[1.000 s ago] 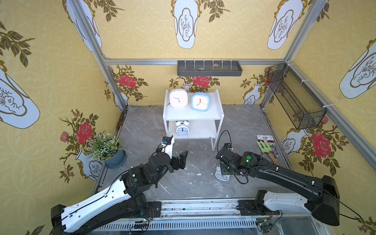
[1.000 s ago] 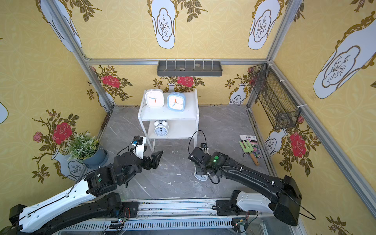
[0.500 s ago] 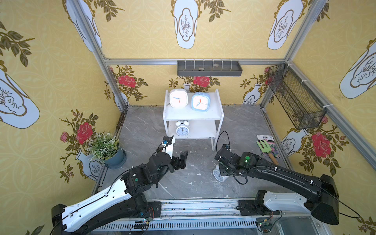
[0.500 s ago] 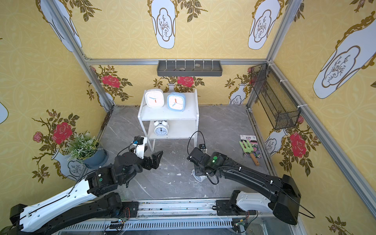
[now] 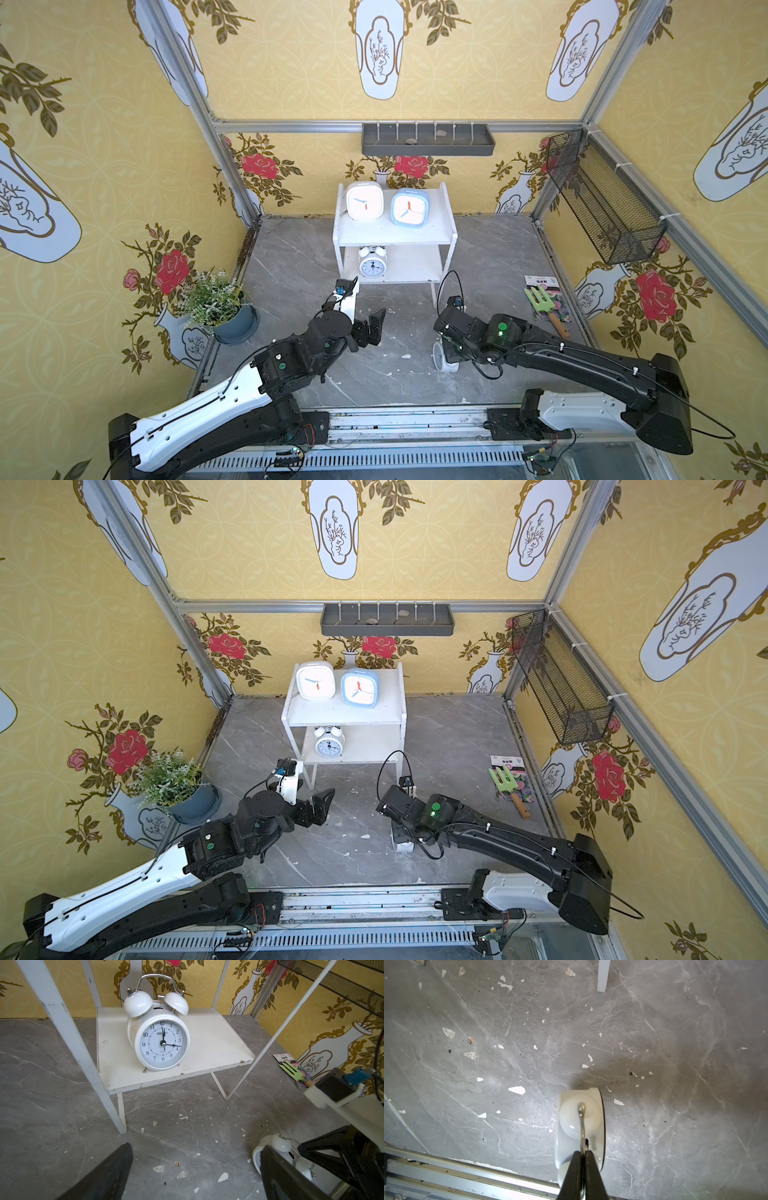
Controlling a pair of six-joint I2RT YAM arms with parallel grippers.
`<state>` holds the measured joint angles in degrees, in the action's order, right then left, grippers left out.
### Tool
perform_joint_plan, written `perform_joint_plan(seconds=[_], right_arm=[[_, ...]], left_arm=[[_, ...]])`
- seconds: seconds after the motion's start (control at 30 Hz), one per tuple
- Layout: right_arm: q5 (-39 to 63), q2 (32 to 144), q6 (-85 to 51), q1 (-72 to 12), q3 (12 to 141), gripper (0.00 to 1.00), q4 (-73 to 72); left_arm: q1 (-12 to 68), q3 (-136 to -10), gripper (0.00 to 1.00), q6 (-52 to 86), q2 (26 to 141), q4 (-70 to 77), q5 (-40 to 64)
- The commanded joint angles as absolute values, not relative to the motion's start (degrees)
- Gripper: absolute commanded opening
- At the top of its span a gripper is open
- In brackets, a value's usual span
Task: Place the alarm clocks on the shelf by style
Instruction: Move the alarm to the center of the board.
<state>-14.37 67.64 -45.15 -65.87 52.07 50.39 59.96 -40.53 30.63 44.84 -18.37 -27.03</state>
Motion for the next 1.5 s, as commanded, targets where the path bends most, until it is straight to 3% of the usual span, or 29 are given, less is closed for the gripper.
perform_joint_plan(seconds=[0.0,0.83,0.97,1.23,1.47], right_arm=[[-16.5,68.5,-45.7,-66.7,53.1,0.0,49.9],[-13.2,82.3,-29.6,-69.0,62.4,0.0,40.6],[-13.2,80.7,-30.2,-67.9,61.5,0.08,39.8],[-10.8,78.1,-31.6,-67.2,58.4,0.1,38.4],[-11.6,77.4,-32.9,-67.2,57.7,0.18,38.7]], left_arm=[[59.9,-40.2,0.99,30.8,45.0,-16.6,-27.2],[59.8,-39.7,0.99,31.2,45.0,-17.0,-27.3],[59.8,-39.3,0.99,31.5,44.9,-17.0,-27.2],[59.7,-38.2,0.99,31.8,45.2,-16.0,-27.0],[59.7,-37.8,0.99,31.9,45.3,-15.7,-27.0]])
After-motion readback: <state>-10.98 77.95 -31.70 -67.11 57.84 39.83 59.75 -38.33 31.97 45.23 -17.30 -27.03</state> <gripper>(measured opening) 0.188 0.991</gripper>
